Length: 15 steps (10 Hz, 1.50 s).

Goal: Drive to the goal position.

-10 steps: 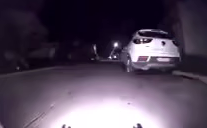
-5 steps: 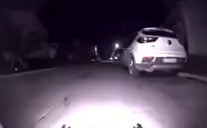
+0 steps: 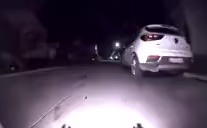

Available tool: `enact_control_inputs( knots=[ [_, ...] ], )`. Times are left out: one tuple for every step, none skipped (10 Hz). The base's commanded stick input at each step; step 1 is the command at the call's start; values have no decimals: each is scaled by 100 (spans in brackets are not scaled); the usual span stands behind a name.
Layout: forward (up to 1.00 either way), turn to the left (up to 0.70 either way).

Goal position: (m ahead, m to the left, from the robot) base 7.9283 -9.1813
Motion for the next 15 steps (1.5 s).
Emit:
enact_control_inputs(
  knots=[
    [60,0],
    [60,0],
    [60,0],
    [60,0],
    [60,0],
    [60,0],
    [60,0],
    [60,0],
    [60,0],
    [60,0],
    [60,0],
    [60,-1],
    [60,-8],
    [60,-15],
    [60,-15]
  ],
)
